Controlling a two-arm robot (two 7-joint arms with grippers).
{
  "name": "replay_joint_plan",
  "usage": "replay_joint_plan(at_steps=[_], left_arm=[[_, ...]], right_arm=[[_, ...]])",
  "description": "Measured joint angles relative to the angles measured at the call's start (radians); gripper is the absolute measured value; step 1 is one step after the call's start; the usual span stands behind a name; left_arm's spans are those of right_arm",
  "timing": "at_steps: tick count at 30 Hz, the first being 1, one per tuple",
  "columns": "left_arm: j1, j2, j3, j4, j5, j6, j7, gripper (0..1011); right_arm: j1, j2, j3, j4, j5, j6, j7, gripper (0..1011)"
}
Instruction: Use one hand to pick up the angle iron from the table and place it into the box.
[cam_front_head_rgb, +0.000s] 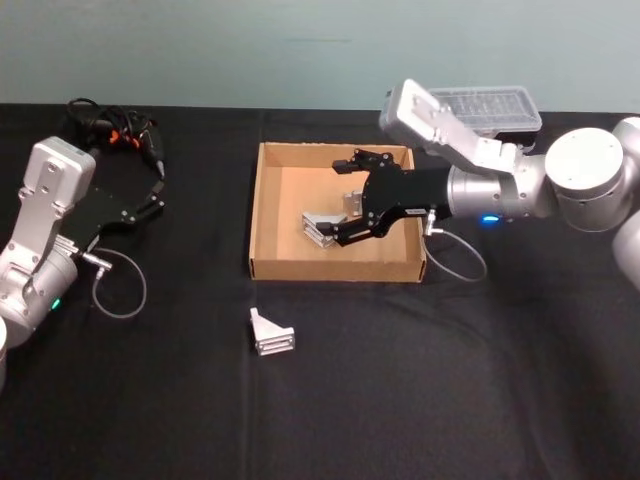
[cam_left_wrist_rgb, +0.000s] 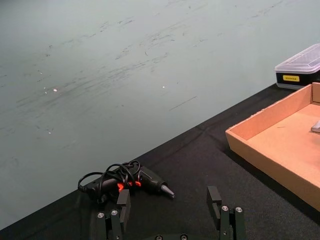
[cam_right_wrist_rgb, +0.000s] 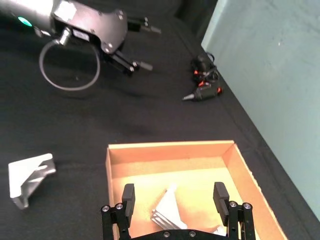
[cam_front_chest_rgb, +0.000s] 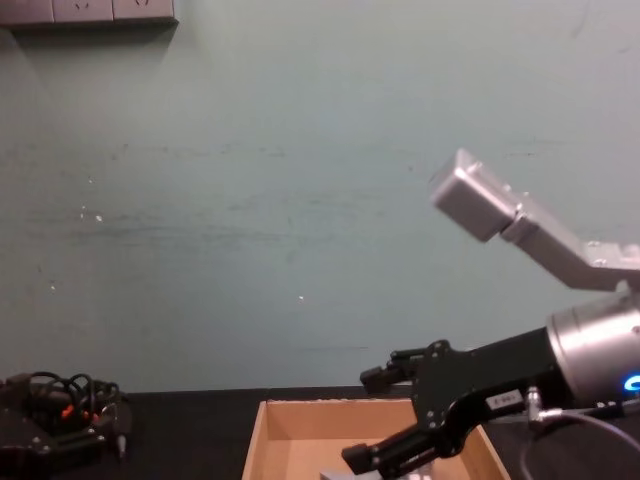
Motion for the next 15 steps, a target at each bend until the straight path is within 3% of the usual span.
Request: replay_joint_plan(at_steps=[9, 15], left_arm=[[0.000, 0.000, 0.000, 0.000, 0.000, 0.000, 0.000, 1000], [0.000, 0.000, 0.000, 0.000, 0.000, 0.000, 0.000, 1000]], right_arm=[[-0.041, 0.075, 0.015, -0.158, 0.073, 0.009, 0.065, 1000], [-0.061, 0.101, -0.009, -0.242, 0.106, 0.018, 0.104, 1000]])
